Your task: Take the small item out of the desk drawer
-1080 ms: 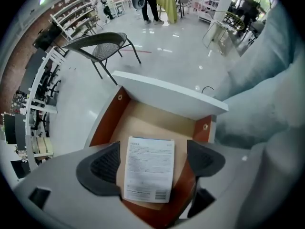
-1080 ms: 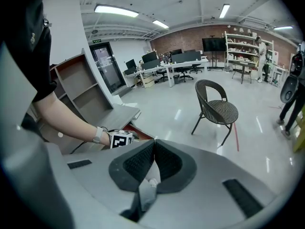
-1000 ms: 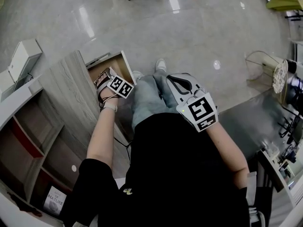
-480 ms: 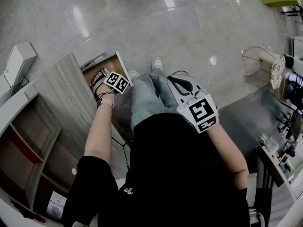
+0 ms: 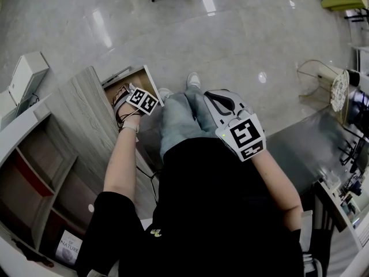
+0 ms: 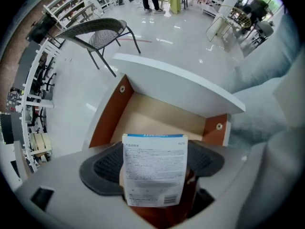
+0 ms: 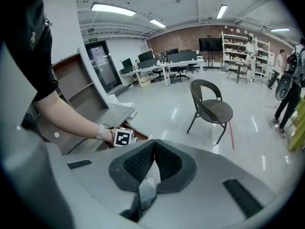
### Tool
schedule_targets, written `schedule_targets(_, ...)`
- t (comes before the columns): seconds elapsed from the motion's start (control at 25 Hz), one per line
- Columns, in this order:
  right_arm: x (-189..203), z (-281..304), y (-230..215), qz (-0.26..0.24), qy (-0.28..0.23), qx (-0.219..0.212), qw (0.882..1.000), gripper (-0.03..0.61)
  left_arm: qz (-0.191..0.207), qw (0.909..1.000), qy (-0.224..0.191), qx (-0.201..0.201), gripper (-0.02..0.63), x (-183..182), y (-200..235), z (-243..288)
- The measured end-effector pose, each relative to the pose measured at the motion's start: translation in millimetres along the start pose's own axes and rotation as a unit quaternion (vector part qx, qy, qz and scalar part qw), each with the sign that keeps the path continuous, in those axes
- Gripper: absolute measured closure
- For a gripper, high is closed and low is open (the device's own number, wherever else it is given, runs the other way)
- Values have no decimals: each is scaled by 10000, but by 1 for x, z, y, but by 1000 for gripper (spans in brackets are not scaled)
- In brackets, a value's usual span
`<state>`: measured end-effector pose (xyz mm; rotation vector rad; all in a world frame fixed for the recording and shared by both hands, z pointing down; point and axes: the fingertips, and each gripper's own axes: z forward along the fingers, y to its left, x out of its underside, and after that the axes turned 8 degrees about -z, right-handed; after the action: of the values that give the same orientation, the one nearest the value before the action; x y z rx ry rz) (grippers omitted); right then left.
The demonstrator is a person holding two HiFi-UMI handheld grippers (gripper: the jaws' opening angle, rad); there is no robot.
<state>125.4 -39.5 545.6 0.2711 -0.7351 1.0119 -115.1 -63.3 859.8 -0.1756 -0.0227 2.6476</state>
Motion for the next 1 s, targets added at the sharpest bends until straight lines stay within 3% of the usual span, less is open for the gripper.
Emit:
schedule_targets(0.64,-53,-12,-3,-360,-478,-129,9981,583,-716,9940,-784,272,204,-16,2,-110)
schedule_targets(0.84,-79,-17,2,-528,-732,-245,9956,583,-1159,9849,-1254,280,207,-20,7,-158)
schedule_targets(1.0,-100,-21,7,-690,-931,-366,9926,583,-1590,9718,-1730,178,209,-21,18,-202)
